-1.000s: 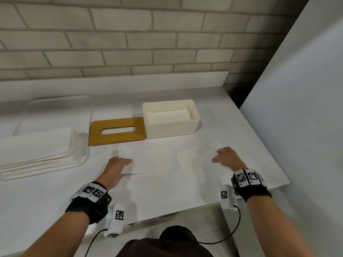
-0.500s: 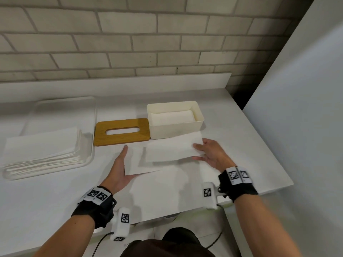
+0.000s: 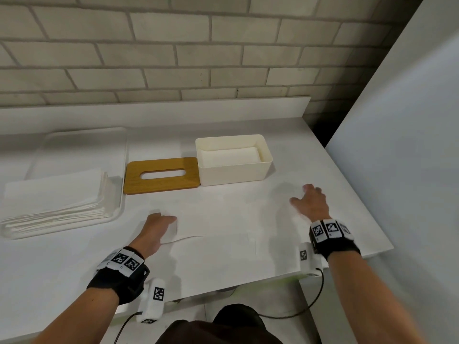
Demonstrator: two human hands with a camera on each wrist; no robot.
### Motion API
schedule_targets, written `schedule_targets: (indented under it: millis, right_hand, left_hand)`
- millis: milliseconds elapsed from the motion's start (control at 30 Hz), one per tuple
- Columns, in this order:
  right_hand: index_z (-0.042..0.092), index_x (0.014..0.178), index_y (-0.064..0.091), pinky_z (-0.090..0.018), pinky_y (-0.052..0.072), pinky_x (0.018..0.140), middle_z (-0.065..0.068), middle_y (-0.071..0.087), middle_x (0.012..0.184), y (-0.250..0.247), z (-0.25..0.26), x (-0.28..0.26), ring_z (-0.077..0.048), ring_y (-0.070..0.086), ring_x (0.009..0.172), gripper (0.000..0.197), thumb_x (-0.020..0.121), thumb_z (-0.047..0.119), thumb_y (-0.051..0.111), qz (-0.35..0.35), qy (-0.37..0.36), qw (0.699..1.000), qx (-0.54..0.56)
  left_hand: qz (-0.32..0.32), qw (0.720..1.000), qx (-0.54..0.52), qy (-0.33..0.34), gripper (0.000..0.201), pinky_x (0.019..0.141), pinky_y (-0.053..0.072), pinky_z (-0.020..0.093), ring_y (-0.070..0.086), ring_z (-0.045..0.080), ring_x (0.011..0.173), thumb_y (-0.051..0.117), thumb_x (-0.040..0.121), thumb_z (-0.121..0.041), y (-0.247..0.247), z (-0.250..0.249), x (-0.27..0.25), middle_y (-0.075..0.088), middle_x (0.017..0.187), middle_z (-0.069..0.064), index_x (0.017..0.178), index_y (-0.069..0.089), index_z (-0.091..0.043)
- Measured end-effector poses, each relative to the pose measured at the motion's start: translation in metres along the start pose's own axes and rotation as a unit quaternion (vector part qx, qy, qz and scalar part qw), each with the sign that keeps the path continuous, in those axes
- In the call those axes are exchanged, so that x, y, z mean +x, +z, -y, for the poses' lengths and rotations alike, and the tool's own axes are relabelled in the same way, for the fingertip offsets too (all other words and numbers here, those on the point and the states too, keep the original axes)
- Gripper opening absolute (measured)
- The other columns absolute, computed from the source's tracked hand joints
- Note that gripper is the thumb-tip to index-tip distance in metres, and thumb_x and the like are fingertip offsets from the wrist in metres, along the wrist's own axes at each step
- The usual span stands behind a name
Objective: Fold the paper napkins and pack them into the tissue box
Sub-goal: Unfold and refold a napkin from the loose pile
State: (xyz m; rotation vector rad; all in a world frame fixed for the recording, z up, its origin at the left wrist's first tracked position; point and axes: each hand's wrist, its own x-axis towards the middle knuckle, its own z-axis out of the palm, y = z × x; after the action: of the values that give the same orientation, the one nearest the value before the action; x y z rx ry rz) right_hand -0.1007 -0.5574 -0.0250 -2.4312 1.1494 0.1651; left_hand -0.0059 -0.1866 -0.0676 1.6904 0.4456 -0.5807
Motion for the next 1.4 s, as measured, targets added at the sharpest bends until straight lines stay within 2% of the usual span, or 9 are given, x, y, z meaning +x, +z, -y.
schedule_targets:
  millis: [100, 333, 567, 633, 867, 1000, 1067, 1233, 1400]
  right_hand:
    - [0.008, 0.137, 0.035, -0.050, 0.038, 0.105, -0.015, 0.043, 0.138, 0.006, 0.010, 0.003, -0.034, 0.042, 0.129, 0.079, 0.076, 0.039, 0.074, 0.048, 0.093, 0.992, -0.074]
    - [-0.002, 0.133, 0.044, -0.041, 0.045, 0.097, -0.021, 0.053, 0.134, 0.011, 0.033, 0.007, -0.039, 0.053, 0.122, 0.061, 0.081, 0.012, 0.072, 0.078, 0.100, 0.988, 0.087]
    - [0.004, 0.116, 0.064, -0.032, 0.049, 0.079, -0.018, 0.067, 0.112, -0.048, 0.062, -0.013, -0.033, 0.063, 0.101, 0.035, 0.082, 0.012, 0.066, -0.024, -0.072, 0.983, 0.166]
    - [0.004, 0.115, 0.065, -0.027, 0.048, 0.068, -0.015, 0.068, 0.105, -0.068, 0.072, -0.025, -0.030, 0.064, 0.094, 0.034, 0.082, 0.010, 0.069, -0.010, -0.125, 0.967, 0.224]
    - [0.005, 0.112, 0.067, -0.042, 0.058, 0.082, -0.012, 0.073, 0.106, -0.100, 0.101, -0.050, -0.032, 0.071, 0.095, 0.037, 0.077, 0.002, 0.075, 0.151, -0.137, 0.868, 0.453]
    - [0.002, 0.111, 0.066, -0.036, 0.060, 0.074, -0.013, 0.073, 0.105, -0.061, 0.125, -0.063, -0.027, 0.072, 0.088, 0.034, 0.078, -0.003, 0.071, 0.238, -0.120, 0.827, 0.495]
    - [0.003, 0.109, 0.066, -0.040, 0.059, 0.080, -0.014, 0.073, 0.105, -0.022, 0.134, -0.068, -0.030, 0.070, 0.092, 0.033, 0.077, -0.004, 0.072, 0.272, -0.098, 0.827, 0.482]
    - [0.000, 0.115, 0.066, -0.050, 0.048, 0.100, -0.017, 0.071, 0.113, 0.064, 0.141, -0.072, -0.035, 0.065, 0.107, 0.041, 0.075, 0.000, 0.075, 0.330, -0.028, 0.851, 0.408]
    - [0.000, 0.117, 0.064, -0.048, 0.051, 0.097, -0.018, 0.068, 0.117, 0.094, 0.138, -0.074, -0.036, 0.065, 0.108, 0.039, 0.080, 0.005, 0.074, 0.325, -0.031, 0.878, 0.350]
  left_hand:
    - [-0.009, 1.000, -0.003, 0.013, 0.026, 0.088, 0.039, 0.034, 0.051, 0.027, 0.101, 0.056, 0.093, -0.004, 0.000, -0.006, -0.005, 0.058, 0.111, 0.010, 0.119, 0.057, -0.004]
    - [-0.057, 0.998, -0.007, 0.006, 0.023, 0.098, 0.041, 0.044, 0.054, 0.034, 0.109, 0.057, 0.091, -0.007, -0.023, -0.007, 0.001, 0.060, 0.116, 0.016, 0.114, 0.058, -0.004]
    - [-0.066, 0.998, 0.007, 0.008, 0.013, 0.094, 0.038, 0.038, 0.050, 0.030, 0.108, 0.053, 0.094, -0.004, -0.035, -0.004, 0.006, 0.056, 0.116, 0.013, 0.106, 0.059, -0.006]
    - [-0.066, 0.998, 0.011, 0.004, 0.029, 0.099, 0.037, 0.039, 0.050, 0.032, 0.115, 0.054, 0.095, -0.005, -0.034, -0.005, 0.005, 0.055, 0.118, 0.010, 0.123, 0.056, -0.003]
    - [-0.010, 0.999, -0.036, -0.018, 0.030, 0.106, 0.039, 0.042, 0.054, 0.030, 0.116, 0.057, 0.093, -0.007, -0.034, -0.009, 0.002, 0.061, 0.125, 0.010, 0.122, 0.058, -0.007]
    - [0.057, 0.994, -0.075, -0.062, 0.065, 0.092, 0.048, 0.042, 0.053, 0.032, 0.121, 0.077, 0.078, -0.022, -0.038, -0.005, 0.004, 0.057, 0.134, 0.012, 0.136, 0.050, -0.008]
    - [0.095, 0.987, -0.112, -0.062, 0.046, 0.083, 0.052, 0.041, 0.060, 0.035, 0.110, 0.066, 0.088, -0.018, -0.038, -0.011, -0.007, 0.063, 0.124, 0.016, 0.130, 0.057, -0.005]
    - [0.195, 0.951, -0.234, -0.056, 0.062, 0.100, 0.044, 0.051, 0.059, 0.031, 0.119, 0.035, 0.092, -0.067, -0.047, -0.015, -0.013, 0.066, 0.126, 0.008, 0.127, 0.060, -0.023]
    - [0.149, 0.978, -0.135, -0.047, 0.058, 0.102, 0.046, 0.051, 0.062, 0.034, 0.115, 0.081, 0.071, -0.024, -0.043, -0.007, -0.006, 0.068, 0.122, 0.015, 0.123, 0.063, -0.006]
